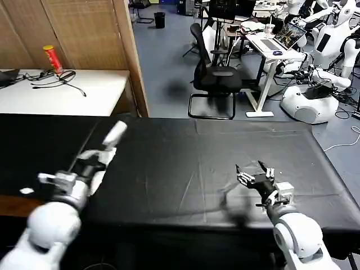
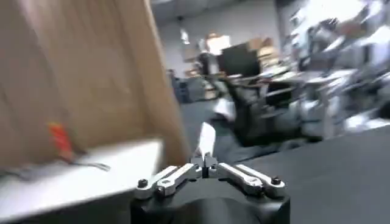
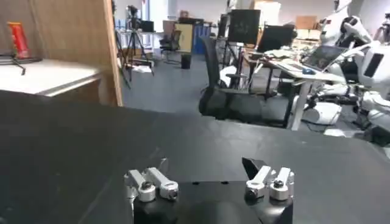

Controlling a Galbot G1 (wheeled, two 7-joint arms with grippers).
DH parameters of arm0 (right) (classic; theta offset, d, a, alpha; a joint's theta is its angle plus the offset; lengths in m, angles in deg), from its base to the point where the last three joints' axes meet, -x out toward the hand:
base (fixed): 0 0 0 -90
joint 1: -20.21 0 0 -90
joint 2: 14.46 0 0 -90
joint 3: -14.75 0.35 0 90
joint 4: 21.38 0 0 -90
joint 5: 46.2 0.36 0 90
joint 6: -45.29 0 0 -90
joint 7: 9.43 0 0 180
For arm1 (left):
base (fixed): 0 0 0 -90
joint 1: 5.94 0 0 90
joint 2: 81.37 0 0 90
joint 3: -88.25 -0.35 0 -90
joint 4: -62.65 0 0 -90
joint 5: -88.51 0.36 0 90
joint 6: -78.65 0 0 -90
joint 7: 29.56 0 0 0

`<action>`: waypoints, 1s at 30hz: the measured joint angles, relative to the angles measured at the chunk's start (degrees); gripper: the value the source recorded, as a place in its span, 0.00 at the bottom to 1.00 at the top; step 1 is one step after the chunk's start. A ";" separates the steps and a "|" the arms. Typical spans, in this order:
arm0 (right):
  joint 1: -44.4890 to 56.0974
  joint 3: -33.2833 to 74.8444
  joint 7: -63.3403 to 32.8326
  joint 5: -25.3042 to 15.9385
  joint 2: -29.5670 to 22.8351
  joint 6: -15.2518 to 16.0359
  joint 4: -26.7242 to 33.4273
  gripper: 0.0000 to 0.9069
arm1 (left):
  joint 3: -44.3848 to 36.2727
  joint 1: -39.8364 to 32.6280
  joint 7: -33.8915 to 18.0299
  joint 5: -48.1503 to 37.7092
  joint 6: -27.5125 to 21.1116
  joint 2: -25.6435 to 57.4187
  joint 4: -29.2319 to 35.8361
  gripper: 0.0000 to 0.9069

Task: Fold and organize the clothes.

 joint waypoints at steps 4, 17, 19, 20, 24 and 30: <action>-0.33 -1.43 -0.66 4.64 0.44 2.26 -1.12 0.97 | -7.68 -0.78 1.53 2.01 0.40 -5.97 -3.39 0.97; -5.82 -13.80 -4.91 22.65 -0.62 9.67 1.91 0.97 | -12.39 0.44 8.55 6.69 6.93 -8.98 -1.75 0.97; -7.30 -16.07 -4.92 23.11 -1.35 9.68 3.43 0.97 | -11.65 0.32 8.32 6.40 7.12 -8.79 -1.59 0.97; -8.04 -17.03 -4.82 23.10 -1.73 9.67 4.22 0.97 | -11.27 0.41 8.27 6.37 7.14 -8.72 -1.58 0.97; -10.79 -20.60 -4.53 21.44 -3.68 9.59 7.55 0.97 | -10.16 1.22 8.20 6.54 7.21 -8.75 -1.76 0.97; -12.91 -24.03 -3.74 19.40 -6.50 9.02 12.01 0.24 | -8.80 2.10 7.89 6.48 7.72 -8.94 -2.65 0.97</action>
